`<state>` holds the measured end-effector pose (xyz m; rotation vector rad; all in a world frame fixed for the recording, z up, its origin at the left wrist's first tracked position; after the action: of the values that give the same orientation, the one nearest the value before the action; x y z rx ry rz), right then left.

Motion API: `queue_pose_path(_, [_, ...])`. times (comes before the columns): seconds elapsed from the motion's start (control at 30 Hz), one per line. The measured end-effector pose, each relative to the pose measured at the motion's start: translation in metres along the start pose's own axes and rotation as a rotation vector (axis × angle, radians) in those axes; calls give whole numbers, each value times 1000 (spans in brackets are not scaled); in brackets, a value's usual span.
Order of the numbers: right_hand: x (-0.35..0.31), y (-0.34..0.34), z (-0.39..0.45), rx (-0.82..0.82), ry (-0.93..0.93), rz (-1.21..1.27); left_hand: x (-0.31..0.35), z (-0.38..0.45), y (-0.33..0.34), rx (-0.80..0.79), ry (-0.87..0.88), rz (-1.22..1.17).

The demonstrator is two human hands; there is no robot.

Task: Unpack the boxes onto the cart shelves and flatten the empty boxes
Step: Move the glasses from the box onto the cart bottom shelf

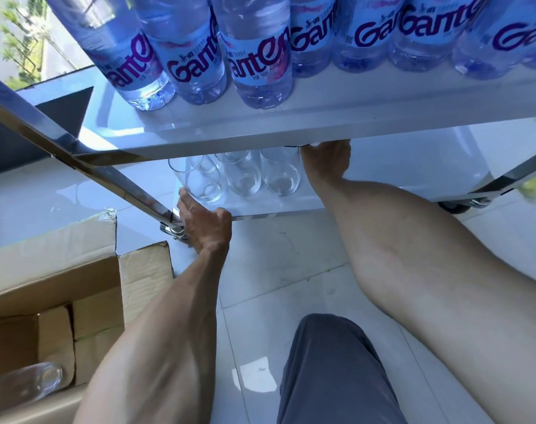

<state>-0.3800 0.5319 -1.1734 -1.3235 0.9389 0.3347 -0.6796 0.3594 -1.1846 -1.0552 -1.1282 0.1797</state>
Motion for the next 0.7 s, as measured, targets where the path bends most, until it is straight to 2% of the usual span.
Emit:
queue_pose_path(0.13, [7, -19, -16, 122, 55, -29, 5, -8, 4, -42, -57, -41])
queue_pose_path(0.33, [19, -31, -28, 119, 202, 133, 17, -14, 3, -67, -111, -66])
queue_pose_path(0.7, [26, -51, -81, 139, 55, 197, 34, -28, -3, -121, -188, -62])
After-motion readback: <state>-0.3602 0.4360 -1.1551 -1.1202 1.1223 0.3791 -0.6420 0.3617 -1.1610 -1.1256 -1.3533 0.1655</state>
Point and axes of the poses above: each hand's wrist, its own z-axis towards the middle knuckle, its own y-axis out of the palm, x = y × z, the point moved 10 cm from there along z, towards the middle knuckle, and after that the axes turned 1 degree about x, right-handed, at the moved point
